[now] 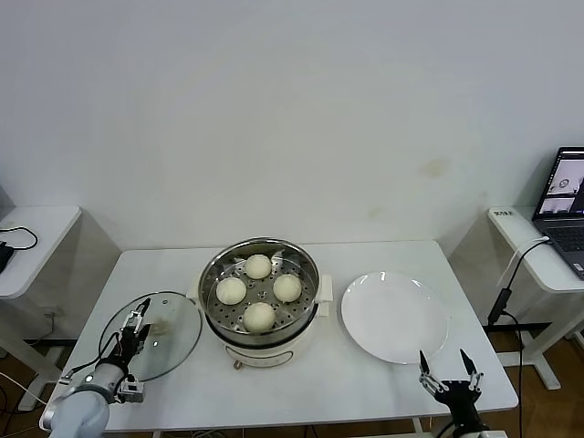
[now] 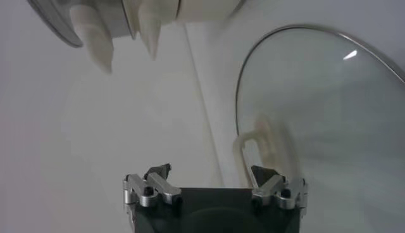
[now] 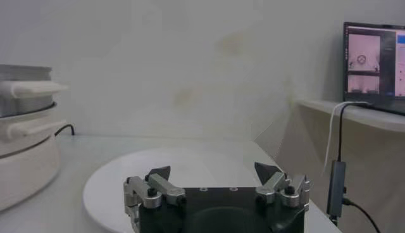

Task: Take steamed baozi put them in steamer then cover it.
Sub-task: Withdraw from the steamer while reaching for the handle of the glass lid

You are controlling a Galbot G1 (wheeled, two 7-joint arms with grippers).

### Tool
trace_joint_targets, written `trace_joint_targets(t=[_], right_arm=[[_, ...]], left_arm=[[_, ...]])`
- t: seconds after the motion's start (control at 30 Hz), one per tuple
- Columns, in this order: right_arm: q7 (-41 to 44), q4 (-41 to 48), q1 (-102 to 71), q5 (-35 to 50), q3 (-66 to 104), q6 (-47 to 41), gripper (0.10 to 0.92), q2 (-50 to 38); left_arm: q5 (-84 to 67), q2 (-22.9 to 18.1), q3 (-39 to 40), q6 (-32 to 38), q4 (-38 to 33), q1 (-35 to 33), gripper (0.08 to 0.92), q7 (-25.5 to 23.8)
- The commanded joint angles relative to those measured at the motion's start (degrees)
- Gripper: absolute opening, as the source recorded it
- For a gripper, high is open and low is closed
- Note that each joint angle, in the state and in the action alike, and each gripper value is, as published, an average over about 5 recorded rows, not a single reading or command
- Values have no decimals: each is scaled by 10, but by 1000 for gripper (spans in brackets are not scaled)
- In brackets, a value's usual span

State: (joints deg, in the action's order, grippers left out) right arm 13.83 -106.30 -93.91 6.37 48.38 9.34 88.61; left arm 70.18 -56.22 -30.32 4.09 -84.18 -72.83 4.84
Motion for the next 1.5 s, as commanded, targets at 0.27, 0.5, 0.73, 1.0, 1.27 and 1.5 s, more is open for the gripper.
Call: trace_joint_targets(t=[0.27,0.5,0.73,1.0,1.27,1.5], right_arm=[[2,4,1,-3,-1,0,823,3],[3,8,3,-5,-2,0,823,3],[4,11,4,-8,-7,0,823,4],[5,11,3,-9,-8,0,823,4],[6,10,2,-12,-10,1,823,5],[6,5,-2,-17,-13,4,823,3]], left_arm=[[-2,-8,14,0,80,63,823,2],[-14,-12,12,3,95,71,823,6],[-26,-12,13,6,94,71,747,6],[-30,-13,15,11,105,74,515,1],[-46,-23,7,22,109,68,281,20],[-60,-39,-25,29,67,37,164,47]])
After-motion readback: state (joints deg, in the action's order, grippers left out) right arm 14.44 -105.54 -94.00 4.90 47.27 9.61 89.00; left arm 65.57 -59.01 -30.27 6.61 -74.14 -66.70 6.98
